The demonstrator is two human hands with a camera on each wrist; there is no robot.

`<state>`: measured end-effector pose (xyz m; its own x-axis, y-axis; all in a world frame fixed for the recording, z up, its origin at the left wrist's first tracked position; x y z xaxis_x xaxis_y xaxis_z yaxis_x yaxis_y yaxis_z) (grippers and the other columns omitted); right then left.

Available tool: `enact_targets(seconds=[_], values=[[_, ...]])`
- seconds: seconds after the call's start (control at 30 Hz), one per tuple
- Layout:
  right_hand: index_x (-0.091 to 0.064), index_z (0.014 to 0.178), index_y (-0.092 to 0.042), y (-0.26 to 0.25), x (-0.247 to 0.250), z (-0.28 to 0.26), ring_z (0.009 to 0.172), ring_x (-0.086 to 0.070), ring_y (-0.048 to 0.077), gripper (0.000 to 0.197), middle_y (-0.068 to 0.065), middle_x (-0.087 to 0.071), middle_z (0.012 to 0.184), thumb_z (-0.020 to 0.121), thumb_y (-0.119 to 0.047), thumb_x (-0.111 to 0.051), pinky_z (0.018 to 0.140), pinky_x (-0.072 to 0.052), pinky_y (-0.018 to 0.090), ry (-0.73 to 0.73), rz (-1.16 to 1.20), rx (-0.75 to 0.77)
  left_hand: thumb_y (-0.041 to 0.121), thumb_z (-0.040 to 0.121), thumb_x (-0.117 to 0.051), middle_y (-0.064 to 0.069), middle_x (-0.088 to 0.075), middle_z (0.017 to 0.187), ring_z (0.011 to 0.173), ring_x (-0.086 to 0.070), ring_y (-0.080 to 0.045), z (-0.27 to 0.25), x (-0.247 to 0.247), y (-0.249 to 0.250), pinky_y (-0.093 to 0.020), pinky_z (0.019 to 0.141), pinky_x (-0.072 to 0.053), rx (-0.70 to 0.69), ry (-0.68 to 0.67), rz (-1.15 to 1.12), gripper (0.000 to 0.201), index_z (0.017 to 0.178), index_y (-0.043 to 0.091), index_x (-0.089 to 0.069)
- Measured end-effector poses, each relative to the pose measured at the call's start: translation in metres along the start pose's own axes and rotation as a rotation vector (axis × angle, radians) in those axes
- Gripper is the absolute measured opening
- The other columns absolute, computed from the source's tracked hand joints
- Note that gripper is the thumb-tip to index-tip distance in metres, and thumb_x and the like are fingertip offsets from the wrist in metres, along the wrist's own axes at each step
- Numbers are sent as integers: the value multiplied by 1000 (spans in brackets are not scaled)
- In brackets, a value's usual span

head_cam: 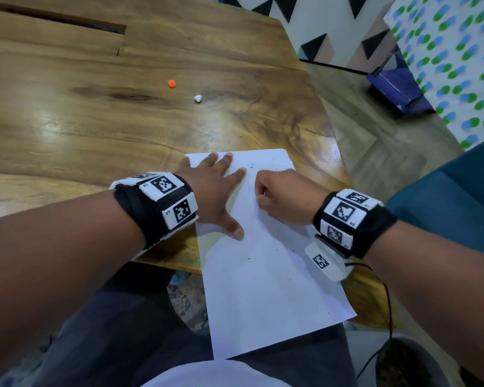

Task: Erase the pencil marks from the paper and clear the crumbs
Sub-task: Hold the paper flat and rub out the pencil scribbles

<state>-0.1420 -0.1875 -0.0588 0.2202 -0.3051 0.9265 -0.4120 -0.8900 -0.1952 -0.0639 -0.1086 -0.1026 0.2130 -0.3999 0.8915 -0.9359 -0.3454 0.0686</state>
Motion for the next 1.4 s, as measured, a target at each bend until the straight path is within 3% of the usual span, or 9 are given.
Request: enact_targets(seconds=[0.17, 0.33, 0.53, 0.63, 0.93, 1.03, 1.1, 1.2, 1.4], values=[[-61, 99, -20, -31, -24, -27, 78, -56, 13, 11, -11, -58, 76, 92, -24, -54, 64, -44, 26, -240, -34, 182, 97, 57, -56, -2, 19, 170, 157, 13, -26, -1, -1, -2, -70, 117, -12, 4, 8, -10, 138, 160, 34, 11], [-60, 92, -20, -4, 7, 20, 80, -57, 16, 8, -11, -59, 77, 90, -23, -53, 70, -46, 29, 40, 75, 11, 97, 59, -57, -1, 19, 170, 157, 13, -26, -4, 0, -2, -70, 118, -11, -4, 17, -36, 136, 160, 35, 10], [-63, 93, -12, 11, 13, 37, 69, -57, 13, 10, -10, -61, 72, 89, -17, -55, 67, -46, 28, 34, 184, -28, 96, 64, -50, -5, -6, 170, 154, -9, -30, -11, 12, -1, -65, 115, -24, -16, 56, -31, 120, 159, 30, -18], [-62, 88, -15, 17, 13, 38, 59, -60, 8, 8, -6, -67, 69, 87, -19, -55, 65, -52, 29, 11, 199, -25, 89, 70, -55, -4, -30, 158, 139, -32, -31, -15, 26, -10, -54, 106, -38, -39, 131, -28, 96, 146, 31, -42], [-61, 91, -13, 17, 12, 42, 62, -68, 19, 3, -2, -69, 71, 90, -13, -58, 61, -54, 30, -124, 273, -6, 53, 88, -71, 7, -48, 123, 116, -44, -20, -18, 34, -28, -39, 89, -48, -132, 138, -47, 73, 153, 39, -41], [-61, 88, -16, 13, 15, 43, 59, -66, 14, 3, -2, -71, 71, 89, -15, -58, 63, -53, 31, -120, 234, 14, 53, 86, -73, 8, -45, 114, 108, -42, -18, -16, 37, -27, -35, 83, -44, -153, 165, -49, 76, 153, 39, -41], [-61, 86, -19, 10, 17, 44, 56, -60, 7, 4, -5, -69, 67, 88, -17, -57, 63, -50, 31, -89, 196, 27, 61, 80, -75, 4, -43, 138, 125, -38, -23, -12, 38, -30, -41, 95, -44, -140, 183, -52, 87, 155, 42, -35], [-59, 84, -25, 6, 19, 44, 65, -57, 5, 7, -11, -63, 68, 88, -20, -57, 65, -47, 29, -28, 145, 28, 78, 70, -70, 3, -7, 169, 152, -11, -29, -4, 28, -34, -54, 117, -28, -111, 104, -7, 109, 159, 47, -14], [-59, 88, -24, -16, 13, 40, 71, -56, 9, 4, -13, -59, 71, 91, -22, -56, 66, -43, 26, 13, 170, 79, 93, 59, -62, -2, 18, 170, 156, 15, -27, -2, 11, -41, -63, 122, -10, -66, -18, 32, 127, 157, 51, 7]])
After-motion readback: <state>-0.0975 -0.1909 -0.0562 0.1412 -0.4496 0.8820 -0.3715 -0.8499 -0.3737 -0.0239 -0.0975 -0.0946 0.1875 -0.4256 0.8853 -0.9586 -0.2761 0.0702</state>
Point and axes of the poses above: each hand's wrist, its own z-axis towards the middle knuckle, its own x-axis out of the back of the hand, y = z × x, the point moved 10 cm from there along z, towards the middle knuckle
